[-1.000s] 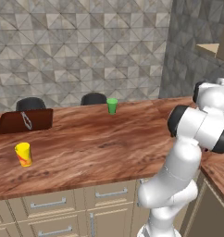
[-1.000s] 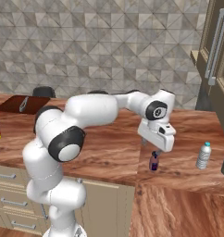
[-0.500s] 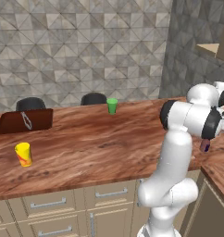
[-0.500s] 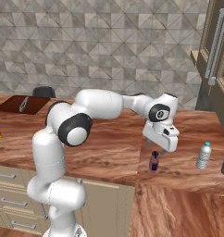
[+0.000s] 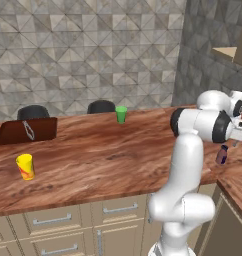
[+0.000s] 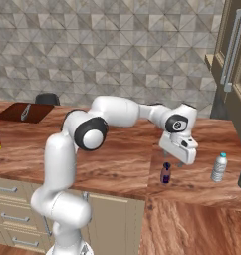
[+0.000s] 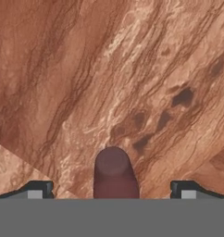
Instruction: Place the drinks on the dining counter in a tight cluster.
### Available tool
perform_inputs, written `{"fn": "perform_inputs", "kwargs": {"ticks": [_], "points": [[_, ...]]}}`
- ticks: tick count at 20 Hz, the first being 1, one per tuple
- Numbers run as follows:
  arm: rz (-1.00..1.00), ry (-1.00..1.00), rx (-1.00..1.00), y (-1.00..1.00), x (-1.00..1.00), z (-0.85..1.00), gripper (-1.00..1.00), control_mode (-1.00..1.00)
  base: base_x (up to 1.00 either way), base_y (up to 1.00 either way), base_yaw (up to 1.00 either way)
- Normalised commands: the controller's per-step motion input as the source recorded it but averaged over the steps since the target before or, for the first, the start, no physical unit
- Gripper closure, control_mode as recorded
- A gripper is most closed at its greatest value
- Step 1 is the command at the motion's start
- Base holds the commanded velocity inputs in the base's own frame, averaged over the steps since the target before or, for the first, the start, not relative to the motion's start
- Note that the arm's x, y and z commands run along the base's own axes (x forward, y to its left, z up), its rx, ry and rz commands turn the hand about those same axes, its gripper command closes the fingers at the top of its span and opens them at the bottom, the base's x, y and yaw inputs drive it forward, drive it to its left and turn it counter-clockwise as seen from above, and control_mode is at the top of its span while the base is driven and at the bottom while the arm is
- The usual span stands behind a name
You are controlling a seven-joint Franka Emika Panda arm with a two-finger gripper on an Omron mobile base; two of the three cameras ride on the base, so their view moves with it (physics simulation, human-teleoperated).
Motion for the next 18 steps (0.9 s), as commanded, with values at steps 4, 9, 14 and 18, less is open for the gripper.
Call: {"fn": "perform_inputs", "kwargs": {"ticks": [4,9,14,18], "points": [[-0.06,0.0,0.0,0.07,-0.08,-0.02,-1.0,-1.0,0.0,0.0,0.0],[-0.1,0.0,0.0,0.15,-0.1,-0.03,-1.0,-1.0,0.0,0.0,0.0],[-0.14,0.0,-0.07,0.2,-0.06,-0.23,-1.0,-1.0,0.0,0.0,0.0],[-0.13,0.0,-0.22,0.11,-0.08,-0.15,-1.0,-1.0,0.0,0.0,0.0]]}}
